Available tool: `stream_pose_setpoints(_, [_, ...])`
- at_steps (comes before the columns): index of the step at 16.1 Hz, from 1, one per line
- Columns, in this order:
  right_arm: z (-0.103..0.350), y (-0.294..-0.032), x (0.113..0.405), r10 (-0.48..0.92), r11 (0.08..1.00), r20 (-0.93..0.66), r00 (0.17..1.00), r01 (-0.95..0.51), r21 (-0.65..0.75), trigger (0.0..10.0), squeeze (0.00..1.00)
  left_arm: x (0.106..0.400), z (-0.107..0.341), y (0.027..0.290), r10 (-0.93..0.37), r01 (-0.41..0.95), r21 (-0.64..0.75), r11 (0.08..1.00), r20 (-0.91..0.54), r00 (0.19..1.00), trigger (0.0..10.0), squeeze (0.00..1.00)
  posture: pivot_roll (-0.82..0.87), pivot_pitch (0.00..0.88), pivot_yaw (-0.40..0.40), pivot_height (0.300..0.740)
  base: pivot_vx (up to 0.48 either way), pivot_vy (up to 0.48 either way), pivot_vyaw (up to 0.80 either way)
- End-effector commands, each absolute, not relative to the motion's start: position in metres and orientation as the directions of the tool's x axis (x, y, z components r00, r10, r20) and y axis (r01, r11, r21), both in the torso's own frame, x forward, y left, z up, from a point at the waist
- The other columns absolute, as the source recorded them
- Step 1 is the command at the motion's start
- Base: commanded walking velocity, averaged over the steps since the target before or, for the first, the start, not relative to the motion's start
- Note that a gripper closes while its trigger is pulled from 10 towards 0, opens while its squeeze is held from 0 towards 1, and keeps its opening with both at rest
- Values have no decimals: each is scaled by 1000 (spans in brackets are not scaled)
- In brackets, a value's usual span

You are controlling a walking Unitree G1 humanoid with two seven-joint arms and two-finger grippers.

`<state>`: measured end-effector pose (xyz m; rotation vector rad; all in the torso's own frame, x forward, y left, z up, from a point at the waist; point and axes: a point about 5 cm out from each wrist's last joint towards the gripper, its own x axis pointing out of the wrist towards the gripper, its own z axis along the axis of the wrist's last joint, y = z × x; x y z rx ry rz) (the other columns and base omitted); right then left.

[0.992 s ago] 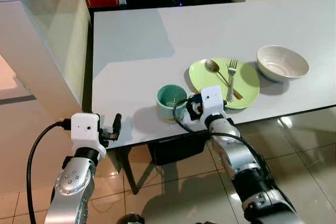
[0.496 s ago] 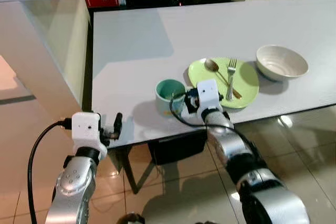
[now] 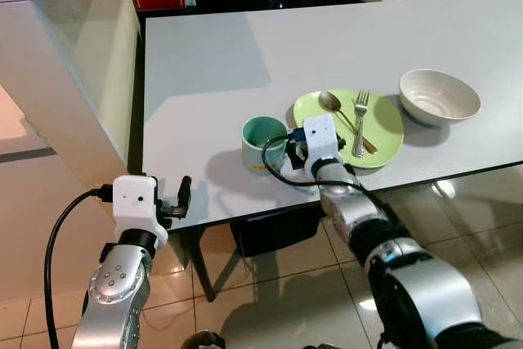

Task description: Setting the table

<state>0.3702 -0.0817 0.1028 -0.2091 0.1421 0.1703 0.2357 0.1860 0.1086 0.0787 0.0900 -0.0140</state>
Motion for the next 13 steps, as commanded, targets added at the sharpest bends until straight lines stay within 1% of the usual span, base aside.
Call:
stream_pose_setpoints(1, [104,-86,372,135,966,-161,978,-166,-200,10000,0,236,109,185,-8,15,83,996,-93,996,10000,0,131,87,-16,740,0,0,0])
stream_pose_setpoints(5, [106,-85,375,124,962,-174,977,-161,-222,10000,0,234,109,188,-1,9,88,996,-94,996,10000,0,149,85,-21,740,0,0,0])
stream_pose_setpoints(7, [106,-84,375,122,965,-180,976,-159,-210,10000,0,234,110,189,2,6,92,996,-94,996,10000,0,153,85,-21,740,0,0,0])
stream_pose_setpoints(13, [108,-77,374,149,957,-162,975,-184,-223,10000,0,234,109,188,4,5,89,996,-94,996,10000,0,145,85,-25,740,0,0,0])
